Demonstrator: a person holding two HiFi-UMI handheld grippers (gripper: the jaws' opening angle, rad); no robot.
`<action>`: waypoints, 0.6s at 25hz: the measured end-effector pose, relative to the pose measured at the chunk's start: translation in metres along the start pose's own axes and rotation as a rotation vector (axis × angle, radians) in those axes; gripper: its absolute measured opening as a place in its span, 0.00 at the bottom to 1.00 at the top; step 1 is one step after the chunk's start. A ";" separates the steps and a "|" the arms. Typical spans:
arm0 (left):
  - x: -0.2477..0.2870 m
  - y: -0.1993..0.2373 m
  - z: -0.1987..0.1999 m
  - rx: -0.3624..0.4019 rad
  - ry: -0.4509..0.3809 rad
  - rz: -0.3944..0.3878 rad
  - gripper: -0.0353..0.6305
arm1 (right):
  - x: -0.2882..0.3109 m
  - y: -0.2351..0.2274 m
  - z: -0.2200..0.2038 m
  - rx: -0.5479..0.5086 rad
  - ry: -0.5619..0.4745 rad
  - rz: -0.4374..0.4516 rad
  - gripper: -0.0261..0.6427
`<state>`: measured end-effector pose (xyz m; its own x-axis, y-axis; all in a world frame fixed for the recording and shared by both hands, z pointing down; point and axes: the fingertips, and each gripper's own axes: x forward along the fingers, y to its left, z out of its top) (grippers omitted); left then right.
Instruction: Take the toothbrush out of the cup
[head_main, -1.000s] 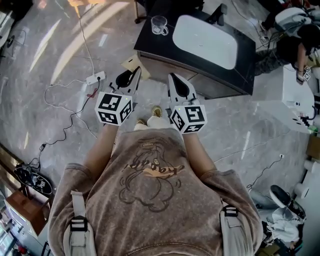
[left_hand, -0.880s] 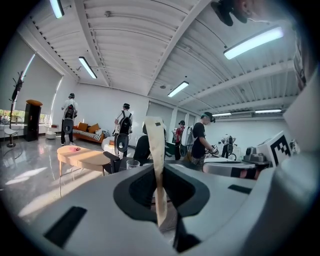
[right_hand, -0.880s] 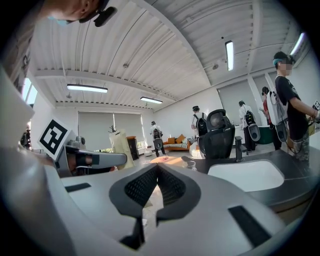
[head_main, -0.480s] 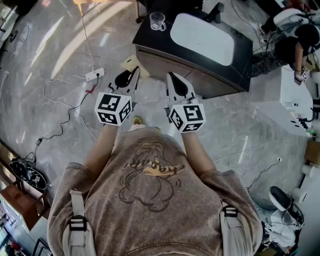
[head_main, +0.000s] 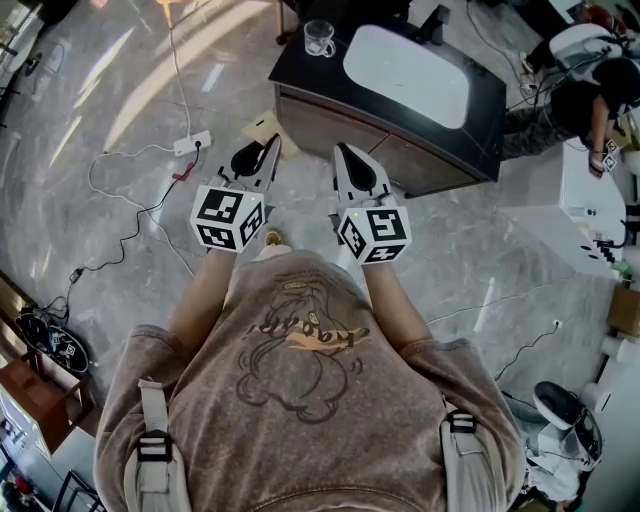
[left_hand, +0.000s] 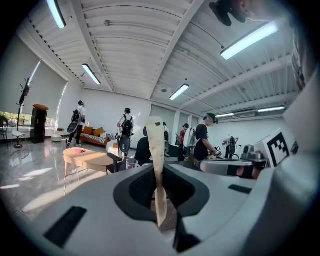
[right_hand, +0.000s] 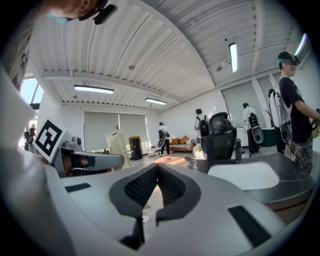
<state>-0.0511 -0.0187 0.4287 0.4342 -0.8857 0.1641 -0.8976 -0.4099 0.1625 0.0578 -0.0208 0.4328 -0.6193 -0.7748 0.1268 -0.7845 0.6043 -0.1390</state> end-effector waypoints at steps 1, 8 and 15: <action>-0.001 0.000 0.000 0.000 0.000 0.000 0.12 | 0.000 0.001 0.000 -0.002 0.000 0.003 0.06; -0.007 0.000 0.000 -0.011 -0.002 0.000 0.12 | -0.001 0.008 0.002 -0.014 -0.003 0.014 0.06; -0.009 -0.002 0.000 -0.013 -0.004 -0.008 0.12 | -0.002 0.012 0.004 -0.025 0.001 0.023 0.06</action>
<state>-0.0532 -0.0094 0.4272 0.4406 -0.8836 0.1585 -0.8931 -0.4137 0.1767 0.0497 -0.0124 0.4266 -0.6375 -0.7603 0.1246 -0.7704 0.6266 -0.1178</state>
